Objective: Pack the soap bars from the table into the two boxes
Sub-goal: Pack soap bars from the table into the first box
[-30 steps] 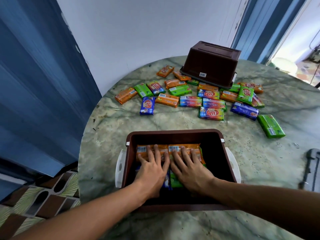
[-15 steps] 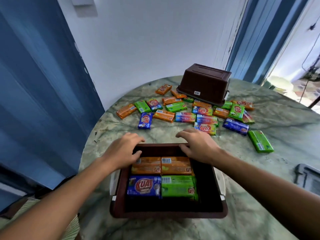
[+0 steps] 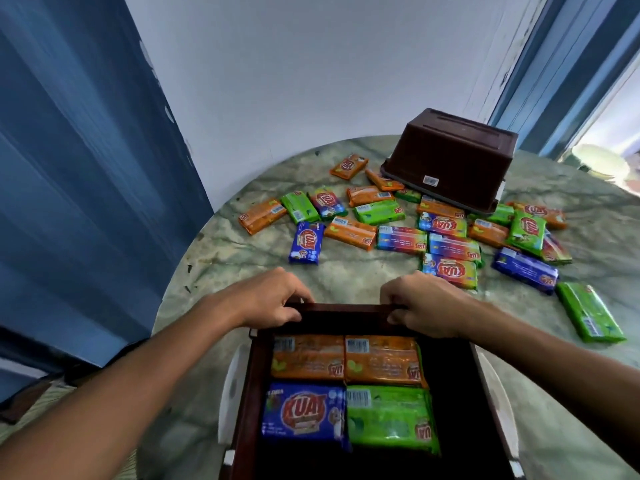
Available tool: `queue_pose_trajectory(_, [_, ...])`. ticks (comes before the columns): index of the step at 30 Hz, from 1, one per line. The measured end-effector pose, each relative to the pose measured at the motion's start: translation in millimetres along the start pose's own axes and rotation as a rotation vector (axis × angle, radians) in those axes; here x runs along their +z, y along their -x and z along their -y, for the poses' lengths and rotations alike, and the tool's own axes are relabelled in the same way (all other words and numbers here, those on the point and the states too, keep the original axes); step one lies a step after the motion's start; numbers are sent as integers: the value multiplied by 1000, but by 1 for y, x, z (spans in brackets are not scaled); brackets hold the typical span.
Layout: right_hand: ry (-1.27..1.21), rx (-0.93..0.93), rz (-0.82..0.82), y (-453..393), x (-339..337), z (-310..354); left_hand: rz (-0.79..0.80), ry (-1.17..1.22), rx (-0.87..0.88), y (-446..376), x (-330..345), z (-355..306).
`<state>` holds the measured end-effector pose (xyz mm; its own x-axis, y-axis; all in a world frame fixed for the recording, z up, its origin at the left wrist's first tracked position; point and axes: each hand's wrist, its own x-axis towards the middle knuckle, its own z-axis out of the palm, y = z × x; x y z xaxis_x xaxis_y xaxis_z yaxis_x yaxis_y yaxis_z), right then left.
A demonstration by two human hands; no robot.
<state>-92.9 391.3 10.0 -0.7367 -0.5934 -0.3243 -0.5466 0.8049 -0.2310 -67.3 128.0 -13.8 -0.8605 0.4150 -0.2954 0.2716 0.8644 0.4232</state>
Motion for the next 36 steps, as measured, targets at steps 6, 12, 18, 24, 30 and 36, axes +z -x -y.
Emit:
queue_pose_trajectory(6, [-8, 0, -43, -63, -26, -9, -80, -21, -70, -35, -32, 31])
queue_pose_trajectory(12, [-28, 9, -94, -111, -39, -19, -169, -15, -182, -64, -50, 49])
queue_pose_trajectory(18, [-130, -44, 91, -116, -50, -28, -21, 137, -196, -83, -73, 51])
queue_pose_trajectory(24, [-412, 57, -26, -194, -85, -47, 4, -387, -372, -154, -79, 52])
queue_pose_trajectory(30, [255, 161, 203, -261, -40, -45, 181, -335, -438, -201, -43, 66])
queue_pose_trajectory(36, [348, 121, 142, -276, -17, -41, 45, -316, -391, -214, -31, 69])
